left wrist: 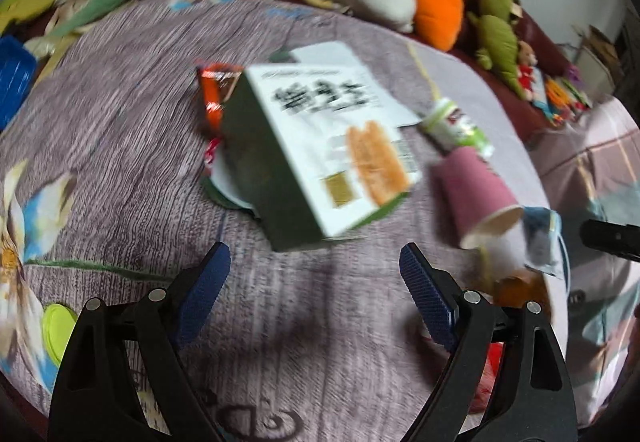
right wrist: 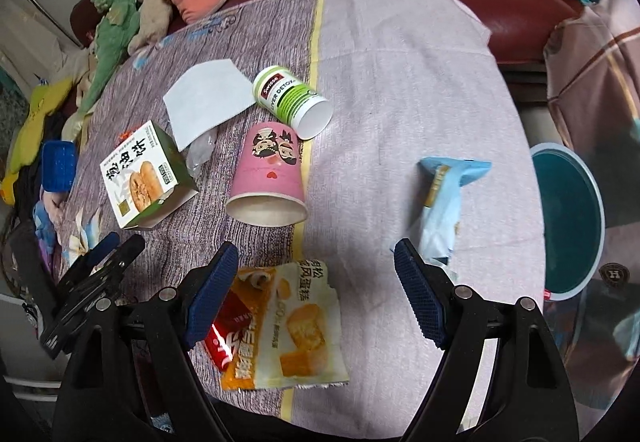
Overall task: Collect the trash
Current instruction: 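Return both tools to the table and grasp the green snack box with the left tool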
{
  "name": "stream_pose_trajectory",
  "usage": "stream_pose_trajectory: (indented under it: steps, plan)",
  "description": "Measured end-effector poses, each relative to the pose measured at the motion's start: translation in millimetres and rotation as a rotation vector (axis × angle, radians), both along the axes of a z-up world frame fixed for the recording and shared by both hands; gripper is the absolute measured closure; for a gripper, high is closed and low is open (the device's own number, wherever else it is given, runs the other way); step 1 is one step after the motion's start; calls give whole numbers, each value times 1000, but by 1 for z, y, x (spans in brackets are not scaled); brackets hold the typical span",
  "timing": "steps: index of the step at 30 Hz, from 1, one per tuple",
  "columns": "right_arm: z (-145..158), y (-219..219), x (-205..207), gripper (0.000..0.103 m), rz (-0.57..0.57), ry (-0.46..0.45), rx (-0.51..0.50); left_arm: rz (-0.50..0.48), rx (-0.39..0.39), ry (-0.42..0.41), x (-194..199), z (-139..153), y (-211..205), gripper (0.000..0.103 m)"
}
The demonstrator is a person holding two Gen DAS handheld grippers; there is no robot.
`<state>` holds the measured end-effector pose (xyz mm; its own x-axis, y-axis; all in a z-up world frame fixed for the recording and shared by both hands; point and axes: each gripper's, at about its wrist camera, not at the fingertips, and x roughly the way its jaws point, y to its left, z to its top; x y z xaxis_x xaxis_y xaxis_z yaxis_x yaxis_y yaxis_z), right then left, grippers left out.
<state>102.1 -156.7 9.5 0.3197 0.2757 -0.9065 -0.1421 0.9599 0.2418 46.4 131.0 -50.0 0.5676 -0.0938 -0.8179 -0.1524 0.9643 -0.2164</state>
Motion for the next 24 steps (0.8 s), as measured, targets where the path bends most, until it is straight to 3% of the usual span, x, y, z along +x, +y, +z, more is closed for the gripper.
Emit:
stream_pose_trajectory:
  steps: [9, 10, 12, 13, 14, 15, 16, 24]
  plan:
    - [-21, 18, 26, 26, 18, 34, -9, 40, 89, -22, 25, -15, 3, 19]
    - [-23, 20, 30, 26, 23, 37, -10, 45, 97, -25, 28, -16, 3, 24]
    - [-27, 27, 37, 26, 36, 43, -10, 48, 97, -22, 32, -18, 3, 53]
    - [-29, 30, 40, 26, 42, 47, -9, 56, 102, -16, 33, -20, 4, 61]
    - [-31, 34, 45, 26, 53, 50, -9, 62, 106, -14, 35, -21, 5, 76]
    - [-32, 37, 49, 26, 59, 51, -8, 65, 99, -12, 36, -23, 8, 80]
    - [-33, 40, 53, 26, 70, 51, -4, 65, 83, -8, 37, -24, 10, 96]
    - [-61, 61, 81, 27, 127, 117, 37, 59, 77, -27, 36, -20, 17, 97]
